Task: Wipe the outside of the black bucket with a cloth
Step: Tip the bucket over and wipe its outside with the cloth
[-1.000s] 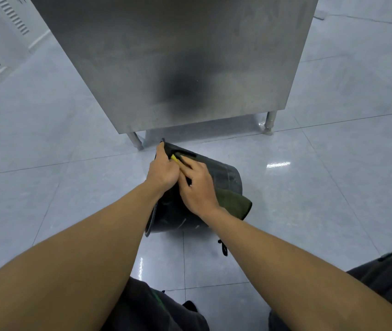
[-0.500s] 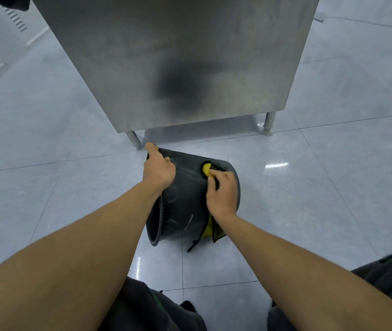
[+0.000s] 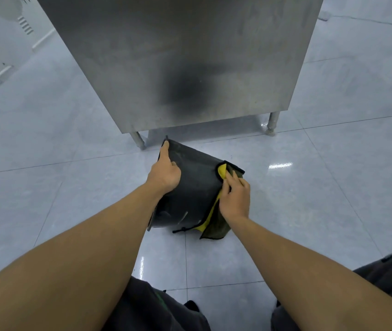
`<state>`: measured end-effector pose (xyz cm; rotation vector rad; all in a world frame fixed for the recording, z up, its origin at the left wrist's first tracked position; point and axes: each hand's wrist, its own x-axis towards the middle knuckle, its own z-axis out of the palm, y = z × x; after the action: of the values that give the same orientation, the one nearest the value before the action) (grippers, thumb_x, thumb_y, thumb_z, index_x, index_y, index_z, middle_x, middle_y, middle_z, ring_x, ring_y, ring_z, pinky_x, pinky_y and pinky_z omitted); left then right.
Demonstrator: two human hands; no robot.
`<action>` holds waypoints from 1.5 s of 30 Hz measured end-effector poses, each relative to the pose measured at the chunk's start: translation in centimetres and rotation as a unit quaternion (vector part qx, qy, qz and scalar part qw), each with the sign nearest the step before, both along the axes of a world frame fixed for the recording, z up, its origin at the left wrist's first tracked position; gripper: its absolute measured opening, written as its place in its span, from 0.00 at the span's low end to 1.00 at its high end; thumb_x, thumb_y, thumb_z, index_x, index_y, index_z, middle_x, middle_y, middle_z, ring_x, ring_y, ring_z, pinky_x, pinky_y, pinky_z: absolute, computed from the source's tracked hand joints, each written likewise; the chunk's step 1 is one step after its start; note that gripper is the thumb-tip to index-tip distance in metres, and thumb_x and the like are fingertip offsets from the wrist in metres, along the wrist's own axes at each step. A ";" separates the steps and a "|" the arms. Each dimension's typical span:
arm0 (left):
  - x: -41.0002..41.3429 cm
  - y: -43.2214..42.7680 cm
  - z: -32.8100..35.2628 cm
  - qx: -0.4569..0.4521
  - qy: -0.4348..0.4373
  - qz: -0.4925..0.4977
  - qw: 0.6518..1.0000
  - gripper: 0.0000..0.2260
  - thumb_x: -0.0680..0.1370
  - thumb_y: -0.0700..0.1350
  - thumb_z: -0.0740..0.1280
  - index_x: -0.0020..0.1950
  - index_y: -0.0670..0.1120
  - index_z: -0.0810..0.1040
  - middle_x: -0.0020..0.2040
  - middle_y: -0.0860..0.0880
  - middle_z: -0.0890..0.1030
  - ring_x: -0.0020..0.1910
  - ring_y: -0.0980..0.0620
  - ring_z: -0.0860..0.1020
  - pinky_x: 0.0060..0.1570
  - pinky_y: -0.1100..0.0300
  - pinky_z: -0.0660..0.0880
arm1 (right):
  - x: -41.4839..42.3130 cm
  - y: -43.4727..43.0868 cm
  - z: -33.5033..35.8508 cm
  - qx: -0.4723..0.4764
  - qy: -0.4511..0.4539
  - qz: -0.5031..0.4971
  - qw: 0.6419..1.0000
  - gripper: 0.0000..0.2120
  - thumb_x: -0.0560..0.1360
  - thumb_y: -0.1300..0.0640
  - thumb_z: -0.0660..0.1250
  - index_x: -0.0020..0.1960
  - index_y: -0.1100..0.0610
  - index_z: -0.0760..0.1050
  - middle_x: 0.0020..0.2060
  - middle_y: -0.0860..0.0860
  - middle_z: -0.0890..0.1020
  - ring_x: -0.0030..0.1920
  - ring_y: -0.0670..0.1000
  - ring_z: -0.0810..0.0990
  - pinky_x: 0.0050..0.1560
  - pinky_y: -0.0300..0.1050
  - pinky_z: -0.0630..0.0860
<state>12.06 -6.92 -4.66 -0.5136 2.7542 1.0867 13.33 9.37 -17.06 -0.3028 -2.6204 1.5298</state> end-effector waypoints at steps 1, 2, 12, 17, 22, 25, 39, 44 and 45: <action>0.0 0.3 0.1 0.001 0.005 -0.002 1.000 0.29 0.85 0.41 0.53 0.82 0.56 0.44 0.48 0.55 0.70 0.36 0.57 0.69 0.36 0.64 0.69 | -0.1 -0.1 0.2 -0.018 -0.016 -0.025 0.999 0.19 0.85 0.55 0.56 0.75 0.51 0.69 0.71 0.53 0.72 0.74 0.53 0.64 0.73 0.48 0.66; 0.1 0.6 0.2 0.003 0.008 -0.007 1.000 0.29 0.85 0.41 0.53 0.82 0.56 0.43 0.44 0.56 0.70 0.38 0.55 0.73 0.39 0.61 0.73 | -0.3 -0.2 0.5 -0.031 -0.022 -0.040 0.998 0.19 0.85 0.56 0.57 0.75 0.52 0.70 0.70 0.55 0.72 0.73 0.53 0.66 0.73 0.48 0.67; 0.4 1.5 0.7 0.026 0.025 -0.046 0.998 0.29 0.84 0.41 0.53 0.82 0.53 0.43 0.46 0.49 0.74 0.40 0.53 0.73 0.46 0.59 0.69 | -1.7 -4.0 5.1 0.065 0.174 0.173 0.967 0.19 0.84 0.57 0.58 0.74 0.49 0.71 0.67 0.52 0.77 0.67 0.53 0.72 0.65 0.55 0.72; 0.4 1.3 0.2 0.043 0.023 0.004 0.999 0.27 0.84 0.40 0.54 0.80 0.51 0.47 0.42 0.47 0.76 0.41 0.48 0.77 0.46 0.49 0.79 | -3.2 0.2 3.7 0.152 -0.059 0.047 0.986 0.18 0.84 0.56 0.52 0.71 0.48 0.70 0.68 0.51 0.76 0.70 0.57 0.70 0.66 0.60 0.63; -0.2 1.9 0.5 0.007 0.028 0.016 0.999 0.18 0.84 0.41 0.55 0.72 0.46 0.54 0.44 0.44 0.77 0.46 0.43 0.79 0.53 0.42 0.79 | -1.2 1.8 1.1 0.102 -0.082 -0.008 0.991 0.19 0.85 0.56 0.51 0.74 0.53 0.67 0.73 0.55 0.70 0.74 0.58 0.65 0.70 0.57 0.66; -0.3 2.0 0.7 -0.002 0.026 0.027 0.999 0.18 0.83 0.40 0.55 0.72 0.45 0.54 0.41 0.46 0.75 0.44 0.44 0.78 0.51 0.44 0.77 | 0.8 0.9 0.9 0.037 0.004 0.023 0.999 0.19 0.85 0.56 0.54 0.75 0.53 0.67 0.68 0.56 0.71 0.67 0.56 0.71 0.68 0.49 0.70; -0.8 1.5 0.9 0.031 0.023 0.025 0.999 0.18 0.79 0.38 0.61 0.67 0.39 0.61 0.52 0.42 0.75 0.40 0.53 0.74 0.31 0.61 0.71 | -0.9 -0.3 2.7 0.118 0.044 0.023 0.992 0.18 0.84 0.54 0.56 0.72 0.50 0.74 0.65 0.53 0.79 0.67 0.55 0.72 0.64 0.52 0.63; -0.4 0.6 0.6 -0.070 -0.029 -0.043 0.996 0.27 0.82 0.45 0.61 0.79 0.48 0.53 0.57 0.42 0.78 0.51 0.42 0.78 0.52 0.50 0.76 | -0.4 1.9 1.1 0.122 -0.054 -0.086 0.987 0.17 0.85 0.55 0.54 0.68 0.50 0.76 0.61 0.55 0.78 0.67 0.56 0.70 0.63 0.53 0.62; -0.3 0.5 0.5 -0.090 -0.042 -0.050 0.994 0.30 0.83 0.47 0.60 0.81 0.50 0.48 0.57 0.43 0.77 0.53 0.41 0.77 0.52 0.52 0.74 | -0.3 1.6 1.1 0.103 -0.052 -0.088 0.989 0.16 0.85 0.55 0.54 0.67 0.50 0.76 0.61 0.56 0.77 0.66 0.57 0.70 0.63 0.52 0.63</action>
<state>11.79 -6.39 -4.16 -0.4248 2.7848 0.7821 13.05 10.94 -15.92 -0.5924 -2.7161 1.2080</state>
